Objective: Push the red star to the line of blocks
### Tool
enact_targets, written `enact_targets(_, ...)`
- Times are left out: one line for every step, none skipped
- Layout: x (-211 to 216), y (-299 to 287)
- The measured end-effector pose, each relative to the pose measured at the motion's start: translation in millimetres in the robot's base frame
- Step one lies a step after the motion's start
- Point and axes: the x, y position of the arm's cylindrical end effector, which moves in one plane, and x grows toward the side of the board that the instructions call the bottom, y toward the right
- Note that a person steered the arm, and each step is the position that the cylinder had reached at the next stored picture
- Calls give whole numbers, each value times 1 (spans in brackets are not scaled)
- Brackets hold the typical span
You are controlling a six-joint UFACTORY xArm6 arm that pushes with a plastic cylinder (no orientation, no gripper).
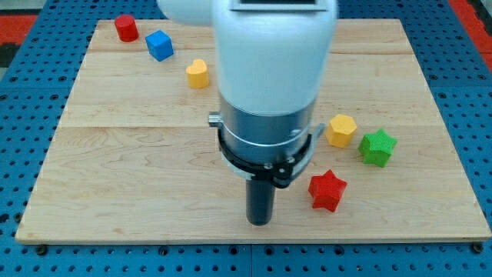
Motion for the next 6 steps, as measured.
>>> enact_targets(-28, 38)
enact_targets(-31, 130)
enact_targets(-25, 150)
enact_targets(-6, 92)
enact_targets(-6, 122)
enact_targets(-5, 169)
